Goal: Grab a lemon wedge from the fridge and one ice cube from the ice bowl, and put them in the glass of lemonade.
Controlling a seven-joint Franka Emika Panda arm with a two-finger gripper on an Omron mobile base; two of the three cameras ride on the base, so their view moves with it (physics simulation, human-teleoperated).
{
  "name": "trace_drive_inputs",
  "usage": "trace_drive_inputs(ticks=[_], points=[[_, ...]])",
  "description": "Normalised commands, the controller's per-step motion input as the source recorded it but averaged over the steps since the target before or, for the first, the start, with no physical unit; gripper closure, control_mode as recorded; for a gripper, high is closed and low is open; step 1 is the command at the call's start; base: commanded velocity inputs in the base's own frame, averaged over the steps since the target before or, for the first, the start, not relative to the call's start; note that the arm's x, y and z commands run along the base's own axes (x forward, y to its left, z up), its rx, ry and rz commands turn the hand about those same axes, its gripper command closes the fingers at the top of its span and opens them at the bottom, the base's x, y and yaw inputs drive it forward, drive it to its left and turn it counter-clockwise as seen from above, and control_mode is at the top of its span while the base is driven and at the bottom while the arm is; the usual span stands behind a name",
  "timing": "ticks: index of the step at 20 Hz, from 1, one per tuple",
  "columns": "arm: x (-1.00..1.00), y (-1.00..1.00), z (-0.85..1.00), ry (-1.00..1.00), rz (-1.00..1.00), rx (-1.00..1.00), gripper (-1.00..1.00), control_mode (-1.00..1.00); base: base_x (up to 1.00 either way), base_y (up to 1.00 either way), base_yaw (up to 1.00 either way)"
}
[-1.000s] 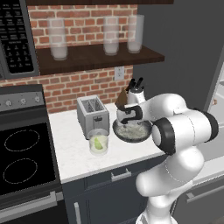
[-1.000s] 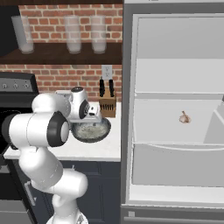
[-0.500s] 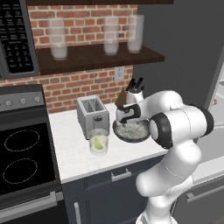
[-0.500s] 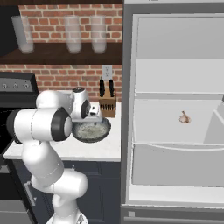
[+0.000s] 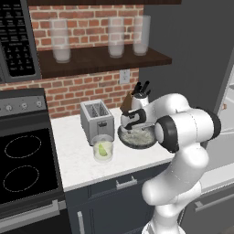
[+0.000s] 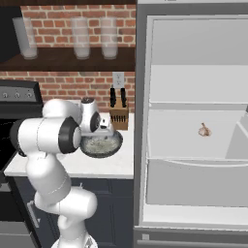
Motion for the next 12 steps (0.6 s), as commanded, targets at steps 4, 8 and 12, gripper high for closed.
trace_drive_inputs(ticks=[4, 8, 12], points=[[0.0, 0.0, -0.34, 0.0, 0.0, 0.0, -1.0, -1.0, 0.0, 0.0, 0.0], [0.0, 0.0, -0.27, 0.0, 0.0, 0.0, -1.0, -1.0, 0.0, 0.0, 0.0], [0.0, 0.0, -0.11, 0.0, 0.0, 0.0, -1.0, -1.0, 0.0, 0.0, 0.0]])
